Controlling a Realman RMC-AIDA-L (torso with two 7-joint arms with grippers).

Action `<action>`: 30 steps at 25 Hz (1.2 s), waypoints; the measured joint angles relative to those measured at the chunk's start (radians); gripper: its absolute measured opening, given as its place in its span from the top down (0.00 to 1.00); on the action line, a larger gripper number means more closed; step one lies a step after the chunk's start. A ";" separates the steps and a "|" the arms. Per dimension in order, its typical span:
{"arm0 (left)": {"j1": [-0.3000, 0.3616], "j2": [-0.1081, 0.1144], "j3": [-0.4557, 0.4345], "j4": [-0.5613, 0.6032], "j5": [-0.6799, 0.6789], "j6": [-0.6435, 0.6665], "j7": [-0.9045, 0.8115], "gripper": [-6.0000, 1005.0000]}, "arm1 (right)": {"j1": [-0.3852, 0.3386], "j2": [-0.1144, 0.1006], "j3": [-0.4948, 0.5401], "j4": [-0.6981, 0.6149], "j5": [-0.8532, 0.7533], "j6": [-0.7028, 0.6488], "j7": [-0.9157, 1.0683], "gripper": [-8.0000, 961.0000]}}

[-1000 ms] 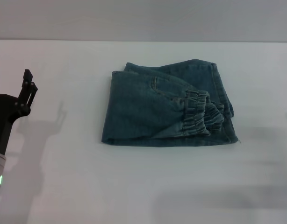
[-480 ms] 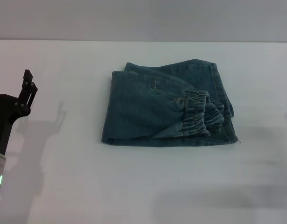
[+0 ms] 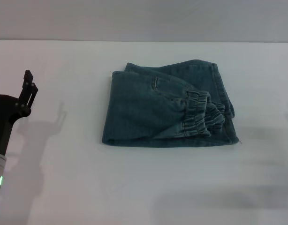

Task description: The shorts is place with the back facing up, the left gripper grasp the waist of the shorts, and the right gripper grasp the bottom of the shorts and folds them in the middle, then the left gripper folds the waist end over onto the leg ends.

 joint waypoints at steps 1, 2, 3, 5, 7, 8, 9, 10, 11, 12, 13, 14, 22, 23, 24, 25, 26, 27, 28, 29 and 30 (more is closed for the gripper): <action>0.000 0.000 0.000 0.000 0.000 0.000 0.000 0.21 | 0.000 0.000 0.000 0.000 0.000 0.000 0.000 0.24; 0.000 0.000 0.000 0.000 0.000 0.000 0.000 0.21 | 0.000 0.000 0.000 0.001 0.000 0.000 0.000 0.24; 0.000 0.000 0.000 0.000 0.000 0.000 0.000 0.21 | 0.000 0.000 0.000 0.001 0.000 0.000 -0.001 0.24; 0.000 0.000 0.001 0.000 0.000 -0.001 -0.001 0.21 | 0.000 0.000 0.000 0.002 0.000 0.000 -0.001 0.24; 0.000 0.000 0.001 0.000 0.000 -0.001 -0.001 0.21 | 0.000 0.000 0.000 0.001 0.000 0.000 -0.001 0.24; 0.000 0.000 0.002 0.000 0.000 -0.001 -0.001 0.21 | 0.000 0.000 0.000 0.001 0.000 0.000 -0.001 0.24; 0.000 0.000 0.002 0.000 0.000 -0.001 -0.001 0.21 | 0.000 0.000 0.000 0.000 0.000 0.000 -0.001 0.24; 0.000 0.000 0.002 0.000 0.000 -0.001 -0.001 0.21 | 0.000 0.000 0.000 -0.001 0.000 0.000 -0.001 0.24; 0.000 0.000 0.002 0.000 0.000 -0.001 -0.001 0.21 | 0.000 0.000 0.000 -0.001 0.000 0.000 -0.001 0.24; 0.000 0.000 0.002 0.000 0.000 -0.001 -0.001 0.21 | 0.000 0.000 0.000 -0.001 0.000 0.000 -0.001 0.24; 0.000 0.000 0.002 0.000 0.000 -0.001 -0.001 0.21 | -0.001 0.000 0.000 -0.001 0.000 0.000 -0.001 0.24; 0.000 0.000 0.002 0.000 0.000 -0.001 -0.002 0.21 | -0.001 0.001 0.000 -0.001 0.000 0.000 -0.001 0.24; 0.000 0.000 0.005 -0.001 0.000 -0.001 -0.012 0.21 | -0.006 0.002 0.000 -0.001 0.000 0.001 -0.001 0.24; 0.000 0.000 0.005 -0.001 0.000 -0.001 -0.015 0.21 | -0.007 0.002 0.000 0.000 0.000 0.001 -0.001 0.24; 0.000 0.000 0.006 -0.001 0.000 0.000 -0.015 0.21 | -0.008 0.002 0.000 0.001 0.000 0.001 -0.001 0.24; 0.000 0.000 0.007 0.000 0.000 0.000 -0.015 0.21 | -0.009 0.002 0.000 0.001 0.000 0.001 -0.001 0.24; 0.000 0.000 0.008 0.000 0.000 0.000 -0.015 0.21 | -0.010 0.002 0.000 0.001 0.000 0.001 -0.001 0.24; 0.000 0.000 0.009 0.000 0.000 0.000 -0.015 0.21 | -0.010 0.002 0.000 0.002 0.000 0.001 -0.001 0.24; 0.000 0.000 0.010 0.000 0.000 0.000 -0.015 0.21 | -0.011 0.002 0.000 0.002 0.000 0.001 -0.001 0.24; 0.000 0.000 0.010 0.000 0.000 0.000 -0.015 0.21 | -0.011 0.002 0.000 0.002 -0.001 0.001 -0.001 0.24; 0.000 0.000 0.011 0.000 0.000 0.000 -0.015 0.21 | -0.011 0.002 0.000 0.002 -0.001 0.001 -0.001 0.24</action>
